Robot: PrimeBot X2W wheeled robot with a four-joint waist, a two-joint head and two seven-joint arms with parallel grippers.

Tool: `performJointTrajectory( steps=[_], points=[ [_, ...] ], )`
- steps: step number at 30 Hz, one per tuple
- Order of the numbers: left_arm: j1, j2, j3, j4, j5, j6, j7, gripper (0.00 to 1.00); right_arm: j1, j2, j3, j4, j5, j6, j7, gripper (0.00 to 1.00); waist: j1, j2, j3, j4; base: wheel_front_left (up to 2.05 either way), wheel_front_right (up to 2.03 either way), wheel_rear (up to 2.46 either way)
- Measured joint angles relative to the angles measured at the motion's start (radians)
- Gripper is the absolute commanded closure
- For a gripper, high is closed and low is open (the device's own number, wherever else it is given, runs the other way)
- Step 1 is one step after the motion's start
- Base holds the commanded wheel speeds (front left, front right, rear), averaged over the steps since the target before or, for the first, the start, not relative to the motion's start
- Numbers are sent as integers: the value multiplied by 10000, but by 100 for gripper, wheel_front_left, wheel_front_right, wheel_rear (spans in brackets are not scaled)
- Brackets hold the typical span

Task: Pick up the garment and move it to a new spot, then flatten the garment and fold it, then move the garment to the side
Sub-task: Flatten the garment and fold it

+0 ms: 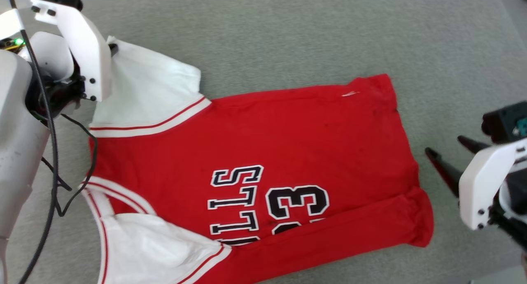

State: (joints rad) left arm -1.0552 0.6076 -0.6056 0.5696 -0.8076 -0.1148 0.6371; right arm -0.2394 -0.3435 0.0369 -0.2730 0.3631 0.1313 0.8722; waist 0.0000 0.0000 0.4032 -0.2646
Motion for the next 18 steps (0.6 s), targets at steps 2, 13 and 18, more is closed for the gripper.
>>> performJointTrajectory(
  steps=[2,13,18],
  points=[
    [55,-17,-50,-288,2,-13,-171,100,-329,-203,-44,196,117,-2,205,0,0,0,-82,258,0,0,0],
    [475,-50,-479,-2359,132,-84,-652,100,-2313,-1001,-167,1988,600,-2,1074,0,0,0,-42,1583,0,0,0],
    [646,-8,-573,-3277,211,-33,-725,100,-3200,-1101,15,3032,552,-2,1114,0,0,0,191,1992,0,0,0]
  ],
)
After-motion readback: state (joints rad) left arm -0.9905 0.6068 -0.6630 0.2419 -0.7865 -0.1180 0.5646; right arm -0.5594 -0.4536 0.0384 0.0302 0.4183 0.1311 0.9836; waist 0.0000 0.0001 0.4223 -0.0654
